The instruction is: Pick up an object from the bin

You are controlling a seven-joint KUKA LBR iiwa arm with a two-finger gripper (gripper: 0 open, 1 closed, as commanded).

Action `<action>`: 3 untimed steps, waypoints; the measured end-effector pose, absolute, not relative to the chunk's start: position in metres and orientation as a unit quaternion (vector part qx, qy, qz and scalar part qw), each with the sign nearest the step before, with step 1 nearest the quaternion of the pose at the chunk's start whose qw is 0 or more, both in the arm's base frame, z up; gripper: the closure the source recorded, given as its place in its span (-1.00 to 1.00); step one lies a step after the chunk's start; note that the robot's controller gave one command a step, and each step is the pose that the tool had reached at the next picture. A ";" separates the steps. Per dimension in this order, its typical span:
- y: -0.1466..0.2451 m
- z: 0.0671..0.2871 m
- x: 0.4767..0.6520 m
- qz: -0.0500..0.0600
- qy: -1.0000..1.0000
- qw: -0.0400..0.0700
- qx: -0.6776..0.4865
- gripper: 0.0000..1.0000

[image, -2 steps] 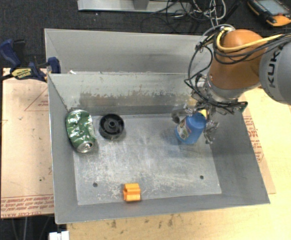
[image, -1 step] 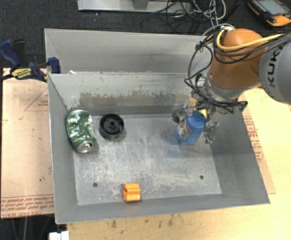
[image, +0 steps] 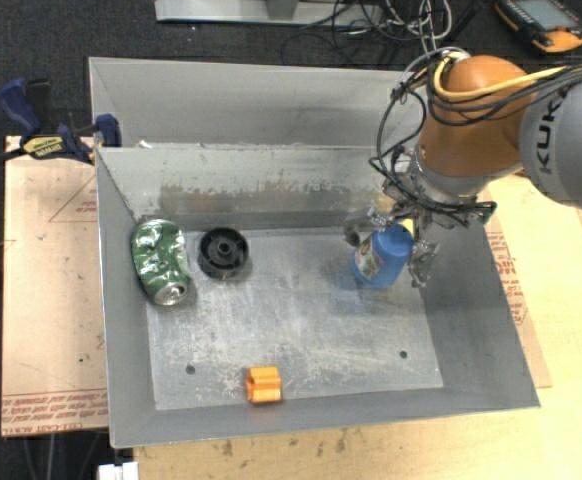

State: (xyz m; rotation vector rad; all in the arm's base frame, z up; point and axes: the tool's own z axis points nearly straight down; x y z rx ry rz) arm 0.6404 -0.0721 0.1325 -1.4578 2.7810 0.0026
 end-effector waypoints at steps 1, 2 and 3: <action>-0.072 0.146 0.640 0.001 0.886 0.000 -0.464 1.00; -0.072 0.156 0.641 0.000 0.886 0.002 -0.464 1.00; -0.072 0.163 0.641 0.000 0.886 0.002 -0.463 1.00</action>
Offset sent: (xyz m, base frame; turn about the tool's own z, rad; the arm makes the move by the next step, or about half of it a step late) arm 0.0001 -0.0001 0.0370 0.0000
